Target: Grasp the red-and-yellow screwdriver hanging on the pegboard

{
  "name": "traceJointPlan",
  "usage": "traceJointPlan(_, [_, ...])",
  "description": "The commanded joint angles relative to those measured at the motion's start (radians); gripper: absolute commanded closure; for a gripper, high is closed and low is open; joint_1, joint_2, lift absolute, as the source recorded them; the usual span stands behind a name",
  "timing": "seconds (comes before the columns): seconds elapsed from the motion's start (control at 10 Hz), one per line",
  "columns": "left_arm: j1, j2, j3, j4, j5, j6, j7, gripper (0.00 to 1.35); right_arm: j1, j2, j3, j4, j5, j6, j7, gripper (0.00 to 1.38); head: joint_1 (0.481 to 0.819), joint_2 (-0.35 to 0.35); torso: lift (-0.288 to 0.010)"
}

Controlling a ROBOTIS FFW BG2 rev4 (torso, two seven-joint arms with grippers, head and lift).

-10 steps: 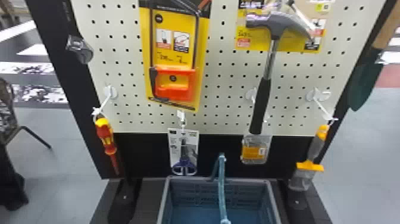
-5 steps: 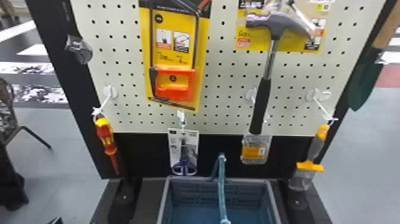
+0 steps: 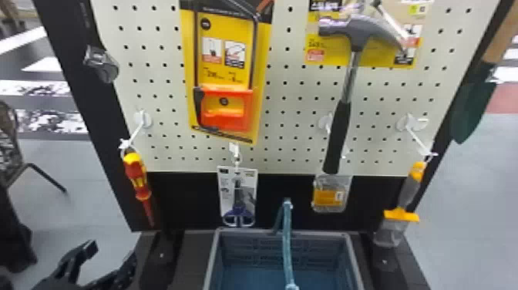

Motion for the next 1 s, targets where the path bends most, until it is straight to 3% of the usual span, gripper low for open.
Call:
traceJointPlan(0.0, [-0.082,0.002,0.03,0.025,-0.016,0.03,-0.055,0.48,-0.003,0.0,0.0,0.003,0.0,0.0,0.004,0.18,0.549,0.0,-0.1])
traceJointPlan(0.1, [-0.131,0.01,0.039,0.044,-0.021,0.044,-0.1,0.48,-0.005,0.002,0.002,0.003,0.0,0.0,0.007,0.18,0.549,0.0,-0.1])
traceJointPlan(0.6, [-0.397,0.096,0.045,0.221,-0.042,0.11,-0.301,0.48,-0.02,0.005,0.002,0.01,0.005,0.005,0.024,0.18,0.549,0.0,-0.1])
traceJointPlan(0.9, [-0.539,0.16,0.042,0.324,-0.058,0.173,-0.476,0.48,-0.022,0.011,0.002,0.012,0.009,0.009,0.034,0.18,0.549,0.0,-0.1])
